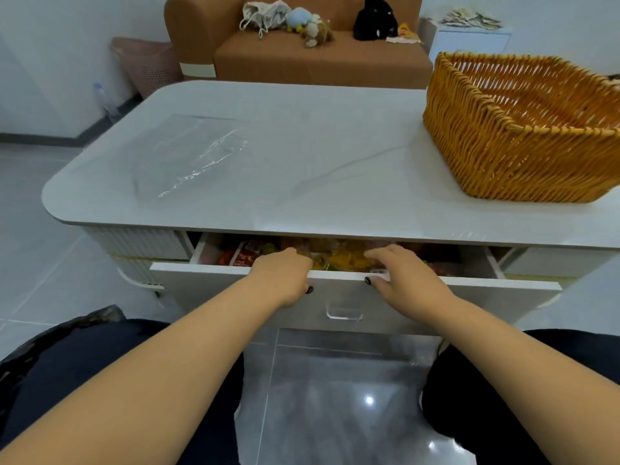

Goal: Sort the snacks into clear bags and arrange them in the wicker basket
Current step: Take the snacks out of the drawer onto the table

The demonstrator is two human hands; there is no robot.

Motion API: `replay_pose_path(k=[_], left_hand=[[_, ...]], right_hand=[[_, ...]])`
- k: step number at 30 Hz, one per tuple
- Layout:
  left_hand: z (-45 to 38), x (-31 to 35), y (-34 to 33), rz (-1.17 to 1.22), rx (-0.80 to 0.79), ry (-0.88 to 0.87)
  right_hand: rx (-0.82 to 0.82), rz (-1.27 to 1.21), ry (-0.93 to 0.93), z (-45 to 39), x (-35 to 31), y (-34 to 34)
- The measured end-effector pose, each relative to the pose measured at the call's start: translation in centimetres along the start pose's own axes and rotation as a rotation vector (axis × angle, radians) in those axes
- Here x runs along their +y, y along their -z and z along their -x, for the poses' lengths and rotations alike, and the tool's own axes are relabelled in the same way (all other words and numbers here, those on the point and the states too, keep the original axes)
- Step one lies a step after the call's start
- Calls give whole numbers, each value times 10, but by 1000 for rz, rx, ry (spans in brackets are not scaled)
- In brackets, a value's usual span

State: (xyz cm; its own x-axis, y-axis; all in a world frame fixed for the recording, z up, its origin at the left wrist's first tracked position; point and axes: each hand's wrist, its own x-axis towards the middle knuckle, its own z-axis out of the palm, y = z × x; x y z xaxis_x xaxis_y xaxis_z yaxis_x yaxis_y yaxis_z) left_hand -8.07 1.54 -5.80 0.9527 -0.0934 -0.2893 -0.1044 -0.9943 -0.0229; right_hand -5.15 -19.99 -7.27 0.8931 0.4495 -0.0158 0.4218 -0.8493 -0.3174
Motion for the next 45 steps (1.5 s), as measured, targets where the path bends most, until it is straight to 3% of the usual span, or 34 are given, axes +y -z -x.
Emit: replay_pose_path(k=[2,20,23,27,30,33,36,45], left_hand=[[4,0,-3,5,6,-11],[65,16,-18,-126,-93,-146],[71,21,-17,-121,-125,-137],[69,17,-5,100,-188,-85],[58,10,5,322,-193,-61],[37,8,6,339,-128,-85],[15,10,-4,384,-81,-115],[-23,33,-44,318,-173,-159]], right_hand=[[-113,2,-67,5,9,-2],[-133,1,61,81,-6,-8],[-220,4,89,86,-6,-5],[-454,-190,46,69,11,22],[-416,-154,-33,50,27,41],[-369,-25,-57,31,39,41],[-448,4,-87,16,41,19],[-487,37,-35,-4,34,-35]])
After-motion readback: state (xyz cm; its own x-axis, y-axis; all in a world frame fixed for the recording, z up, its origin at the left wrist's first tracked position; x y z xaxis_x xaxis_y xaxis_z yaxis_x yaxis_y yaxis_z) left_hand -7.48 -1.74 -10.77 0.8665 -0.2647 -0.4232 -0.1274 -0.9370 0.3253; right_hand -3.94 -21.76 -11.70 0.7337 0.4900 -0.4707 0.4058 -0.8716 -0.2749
